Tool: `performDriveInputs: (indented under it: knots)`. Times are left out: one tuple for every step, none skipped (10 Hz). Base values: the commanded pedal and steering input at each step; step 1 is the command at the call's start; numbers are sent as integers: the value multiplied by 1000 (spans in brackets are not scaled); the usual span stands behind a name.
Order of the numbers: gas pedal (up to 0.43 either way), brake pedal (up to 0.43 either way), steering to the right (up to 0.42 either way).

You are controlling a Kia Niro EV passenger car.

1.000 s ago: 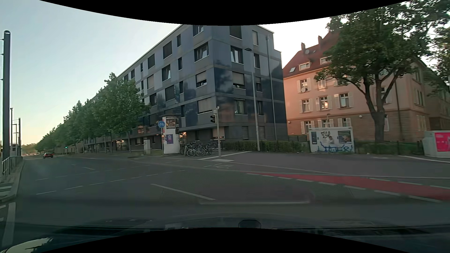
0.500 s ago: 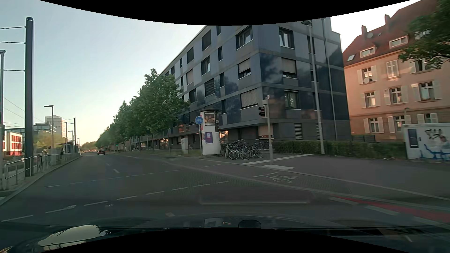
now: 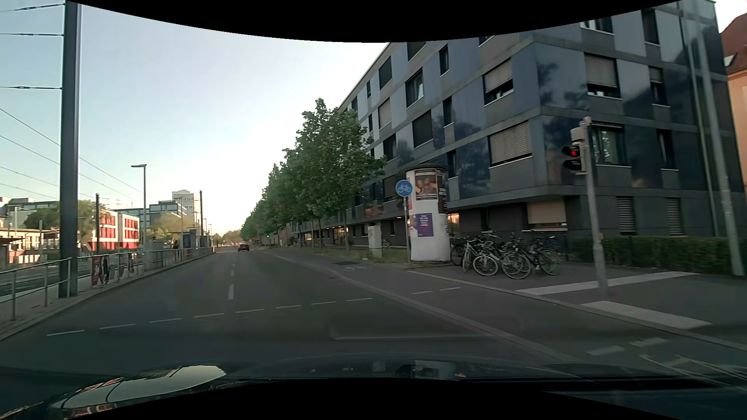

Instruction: Follow the waypoints while adhering to traffic rules and regulations

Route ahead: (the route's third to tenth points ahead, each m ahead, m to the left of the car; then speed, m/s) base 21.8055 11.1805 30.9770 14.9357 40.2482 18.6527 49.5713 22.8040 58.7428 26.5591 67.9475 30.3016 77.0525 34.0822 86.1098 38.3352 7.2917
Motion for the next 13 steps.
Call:
performDriveInputs:
  knots:
    - [189, 0, -229]
    - [189, 0, -220]
    - [197, 0, -206]
    - [197, 0, -192]
    - [228, 0, -176]
    - [240, 0, -164]
    - [240, 0, -149]
    - [240, 0, -134]
    - [240, 0, -115]
    - [240, 0, -97]
    - [248, 0, -82]
    - [248, 0, -66]
    - [248, 0, -57]
